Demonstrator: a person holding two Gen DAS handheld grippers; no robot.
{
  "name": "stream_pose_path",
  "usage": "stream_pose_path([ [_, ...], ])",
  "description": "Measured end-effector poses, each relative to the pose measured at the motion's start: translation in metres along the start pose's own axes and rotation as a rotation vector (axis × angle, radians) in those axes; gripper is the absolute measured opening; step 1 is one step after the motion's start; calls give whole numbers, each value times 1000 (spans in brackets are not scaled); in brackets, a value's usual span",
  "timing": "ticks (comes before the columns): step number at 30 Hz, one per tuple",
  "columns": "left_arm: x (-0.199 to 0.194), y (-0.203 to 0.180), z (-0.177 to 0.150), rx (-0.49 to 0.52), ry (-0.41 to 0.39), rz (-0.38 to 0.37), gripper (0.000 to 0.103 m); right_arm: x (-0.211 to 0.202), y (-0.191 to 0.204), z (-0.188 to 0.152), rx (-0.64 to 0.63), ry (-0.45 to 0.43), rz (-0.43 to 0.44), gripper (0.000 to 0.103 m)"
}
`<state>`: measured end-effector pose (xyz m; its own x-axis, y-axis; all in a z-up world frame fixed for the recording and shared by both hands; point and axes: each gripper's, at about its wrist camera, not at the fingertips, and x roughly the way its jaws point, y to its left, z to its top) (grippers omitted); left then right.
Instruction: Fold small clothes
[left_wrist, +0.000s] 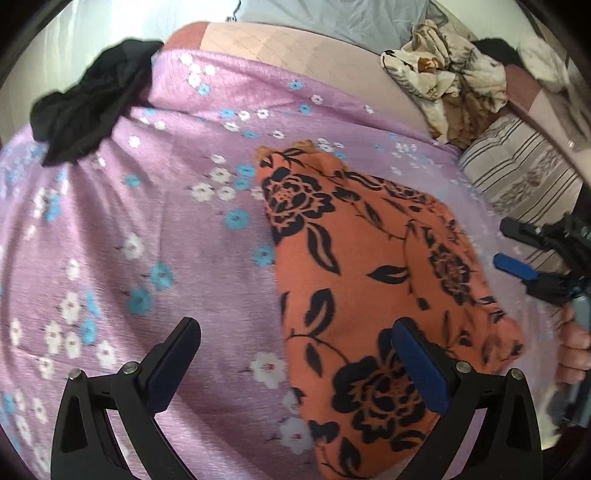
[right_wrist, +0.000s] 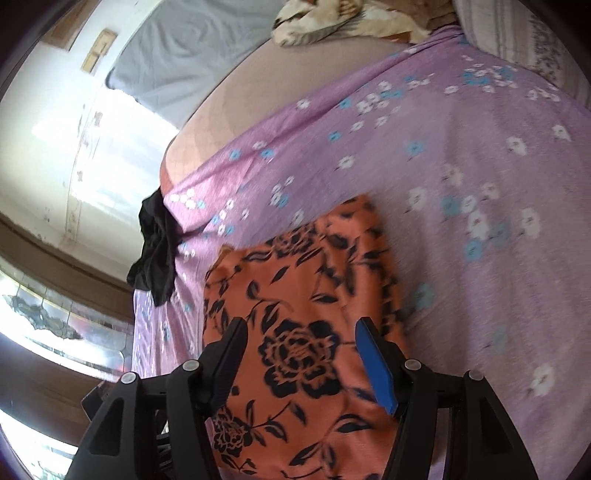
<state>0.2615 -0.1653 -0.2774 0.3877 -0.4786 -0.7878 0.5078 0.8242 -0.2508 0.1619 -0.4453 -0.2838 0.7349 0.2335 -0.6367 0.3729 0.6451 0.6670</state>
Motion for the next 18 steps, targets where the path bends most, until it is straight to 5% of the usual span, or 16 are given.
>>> stream_pose_path([
  [5,9,13,3,-87,69,-119,103,-9,-28,9,56,-7,-25,66],
  [15,25,16,2,-157,139,-235,103,27,-63,11,102,114,-37,67],
  [18,28,9,1,-130,141,-232,103,46,-65,11,89,138,4,79],
])
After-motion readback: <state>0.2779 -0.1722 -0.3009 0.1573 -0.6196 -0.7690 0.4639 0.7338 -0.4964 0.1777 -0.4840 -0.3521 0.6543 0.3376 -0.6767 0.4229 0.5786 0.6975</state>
